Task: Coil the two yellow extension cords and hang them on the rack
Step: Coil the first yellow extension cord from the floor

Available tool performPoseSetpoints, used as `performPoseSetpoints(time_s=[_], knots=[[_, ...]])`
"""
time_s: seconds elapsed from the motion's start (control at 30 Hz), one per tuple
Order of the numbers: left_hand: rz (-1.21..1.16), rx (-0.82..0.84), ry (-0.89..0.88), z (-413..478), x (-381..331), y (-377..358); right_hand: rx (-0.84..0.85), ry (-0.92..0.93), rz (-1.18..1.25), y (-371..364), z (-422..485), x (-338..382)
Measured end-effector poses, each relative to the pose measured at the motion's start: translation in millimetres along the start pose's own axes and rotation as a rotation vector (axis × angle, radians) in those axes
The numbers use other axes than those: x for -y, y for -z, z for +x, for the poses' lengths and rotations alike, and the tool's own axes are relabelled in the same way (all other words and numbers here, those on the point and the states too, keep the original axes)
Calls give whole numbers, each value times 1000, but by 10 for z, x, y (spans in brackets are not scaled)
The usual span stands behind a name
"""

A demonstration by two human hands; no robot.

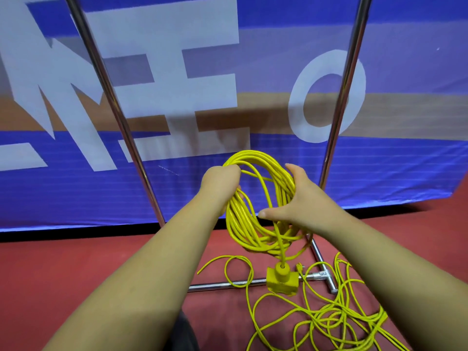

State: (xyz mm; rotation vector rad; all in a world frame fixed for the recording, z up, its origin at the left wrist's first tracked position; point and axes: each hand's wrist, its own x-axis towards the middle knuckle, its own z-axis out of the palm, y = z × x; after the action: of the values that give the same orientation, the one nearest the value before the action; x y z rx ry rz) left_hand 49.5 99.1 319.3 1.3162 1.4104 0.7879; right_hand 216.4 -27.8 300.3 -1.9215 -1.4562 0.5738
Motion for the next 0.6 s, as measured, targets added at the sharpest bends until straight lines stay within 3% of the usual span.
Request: performPoseSetpoints(time_s=[0.13,0.27,0.43,0.6], knots=[[51,-5,-3,19,29,16,16,-3,-39,-53,39,-10],[254,54,-149,31,-7,66,-55,-59,-11,33,87,-20],[496,67,-345,79,64,132,72,-80,215,149,105,-55],[567,155,-368,114,182,218,187,-61,445,111,55,-35]])
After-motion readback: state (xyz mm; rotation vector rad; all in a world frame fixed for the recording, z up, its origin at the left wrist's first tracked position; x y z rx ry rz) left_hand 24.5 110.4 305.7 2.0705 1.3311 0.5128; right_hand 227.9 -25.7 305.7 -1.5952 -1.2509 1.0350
